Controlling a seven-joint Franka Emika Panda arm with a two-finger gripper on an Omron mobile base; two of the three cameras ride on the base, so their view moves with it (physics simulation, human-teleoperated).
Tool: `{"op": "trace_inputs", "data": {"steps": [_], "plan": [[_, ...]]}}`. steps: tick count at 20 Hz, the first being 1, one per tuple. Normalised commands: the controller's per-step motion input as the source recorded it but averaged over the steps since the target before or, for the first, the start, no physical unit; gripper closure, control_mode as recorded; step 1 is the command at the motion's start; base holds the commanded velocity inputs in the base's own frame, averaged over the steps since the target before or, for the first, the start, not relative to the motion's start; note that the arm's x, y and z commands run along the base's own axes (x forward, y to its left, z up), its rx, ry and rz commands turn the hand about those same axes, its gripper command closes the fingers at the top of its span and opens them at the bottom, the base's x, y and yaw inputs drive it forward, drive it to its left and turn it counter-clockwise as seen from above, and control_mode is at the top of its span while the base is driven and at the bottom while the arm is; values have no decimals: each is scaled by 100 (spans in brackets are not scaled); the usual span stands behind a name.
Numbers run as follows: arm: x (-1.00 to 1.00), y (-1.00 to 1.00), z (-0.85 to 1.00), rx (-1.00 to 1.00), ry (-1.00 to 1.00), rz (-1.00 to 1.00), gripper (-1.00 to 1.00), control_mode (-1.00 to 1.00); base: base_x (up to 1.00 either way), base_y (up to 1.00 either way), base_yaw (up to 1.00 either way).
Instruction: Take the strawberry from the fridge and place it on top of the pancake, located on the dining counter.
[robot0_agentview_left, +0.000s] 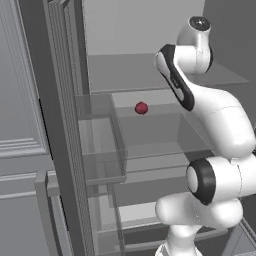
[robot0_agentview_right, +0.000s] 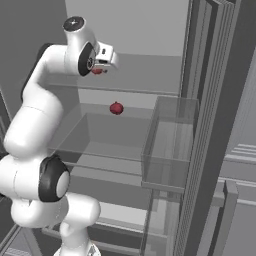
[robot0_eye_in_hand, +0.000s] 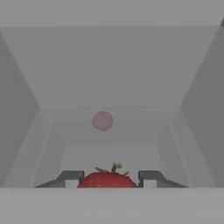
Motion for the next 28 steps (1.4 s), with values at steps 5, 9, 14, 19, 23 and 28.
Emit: {"op": "trace_inputs", "data": {"steps": [5, 9, 14, 19, 23, 28], "plan": [[-100, 0, 5, 0, -37, 0, 100, -100, 0, 0, 0], [-100, 0, 31, 0, -5, 0, 100, -100, 0, 0, 0], [-100, 0, 5, 0, 2, 0, 100, -100, 0, 0, 0], [-100, 0, -14, -1, 1, 1, 100, -100, 0, 0, 0], [-100, 7, -35, -1, 13, 1, 100, -100, 0, 0, 0], [-87, 7, -56, 0, 23, 0, 100, -100, 0, 0, 0]]}}
